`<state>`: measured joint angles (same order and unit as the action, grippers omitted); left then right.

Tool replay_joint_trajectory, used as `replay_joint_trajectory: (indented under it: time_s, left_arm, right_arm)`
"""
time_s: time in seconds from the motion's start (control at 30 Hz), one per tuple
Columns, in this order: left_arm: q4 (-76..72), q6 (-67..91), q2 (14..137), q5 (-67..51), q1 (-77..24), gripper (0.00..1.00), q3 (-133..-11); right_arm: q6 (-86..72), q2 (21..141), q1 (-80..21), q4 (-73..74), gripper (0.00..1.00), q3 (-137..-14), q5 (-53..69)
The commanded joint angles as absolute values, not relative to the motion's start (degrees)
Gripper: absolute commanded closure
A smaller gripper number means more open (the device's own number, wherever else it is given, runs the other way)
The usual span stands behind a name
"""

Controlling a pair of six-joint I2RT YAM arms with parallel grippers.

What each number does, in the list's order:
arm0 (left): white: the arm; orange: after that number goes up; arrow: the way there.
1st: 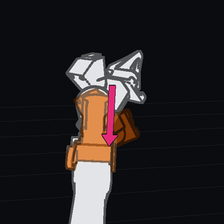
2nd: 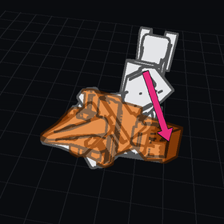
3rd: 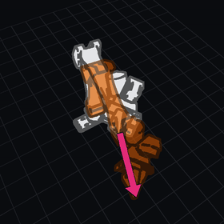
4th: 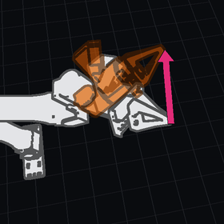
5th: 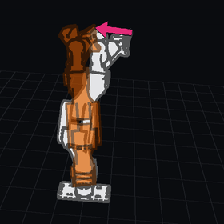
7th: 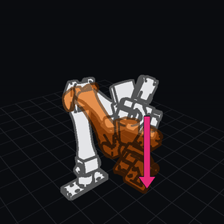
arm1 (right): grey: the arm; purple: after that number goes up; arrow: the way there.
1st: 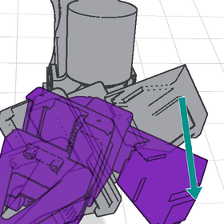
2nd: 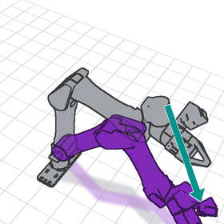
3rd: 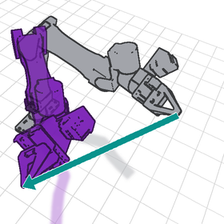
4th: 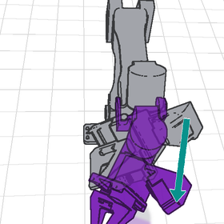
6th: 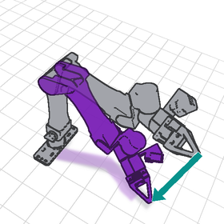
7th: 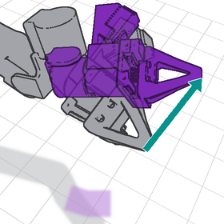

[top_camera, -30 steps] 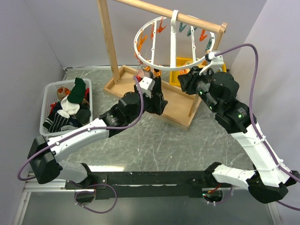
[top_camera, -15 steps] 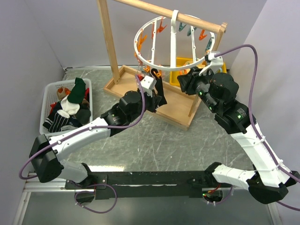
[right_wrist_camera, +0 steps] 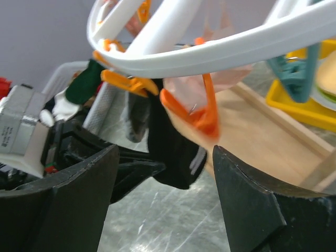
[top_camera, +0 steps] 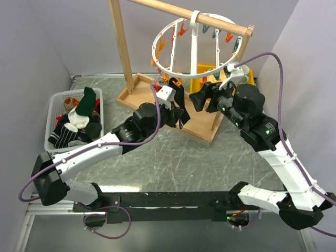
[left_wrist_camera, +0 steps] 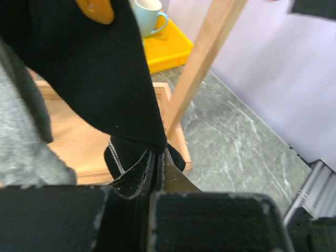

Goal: Remove the socks clipped to the hanger

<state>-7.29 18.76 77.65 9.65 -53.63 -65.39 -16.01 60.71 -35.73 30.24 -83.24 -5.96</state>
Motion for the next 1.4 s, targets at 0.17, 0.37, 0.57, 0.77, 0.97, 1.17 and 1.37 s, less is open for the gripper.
replay_joint_trajectory:
  time_s: [0.17,0.37,0.57,0.77,0.97,1.17,1.37]
  left_arm:
    - [-7.0,19.5,72.5,9.2,-56.2,0.99,-67.7]
    - [-6.6,19.2,70.9,9.0,-57.9,0.99,-66.9]
    - [-7.0,18.8,69.3,9.0,-59.9,0.99,-65.6]
    - [-6.7,17.5,68.1,8.5,-62.0,0.99,-65.2]
    - [-6.2,18.3,66.4,8.8,-63.1,0.99,-64.9]
    - [-6.2,18.9,66.3,8.4,-63.6,0.99,-64.2]
    - [-5.6,19.6,66.5,8.2,-64.0,0.99,-63.7]
  right_arm:
    - [-19.2,63.8,-37.3,28.2,0.25,-86.4,1.3]
    - [-18.1,65.3,-38.8,24.4,0.25,-86.0,0.1]
    - [-15.7,68.4,-40.3,25.1,0.26,-90.1,-3.4]
    - [-10.9,70.8,-43.8,26.1,0.28,-92.8,-10.1]
    - [-9.7,71.9,-43.9,24.7,0.33,-93.1,-10.5]
    - [-9.8,73.1,-44.0,23.6,0.41,-95.0,-9.3]
    - [-9.5,74.4,-44.0,22.8,0.5,-96.0,-9.2]
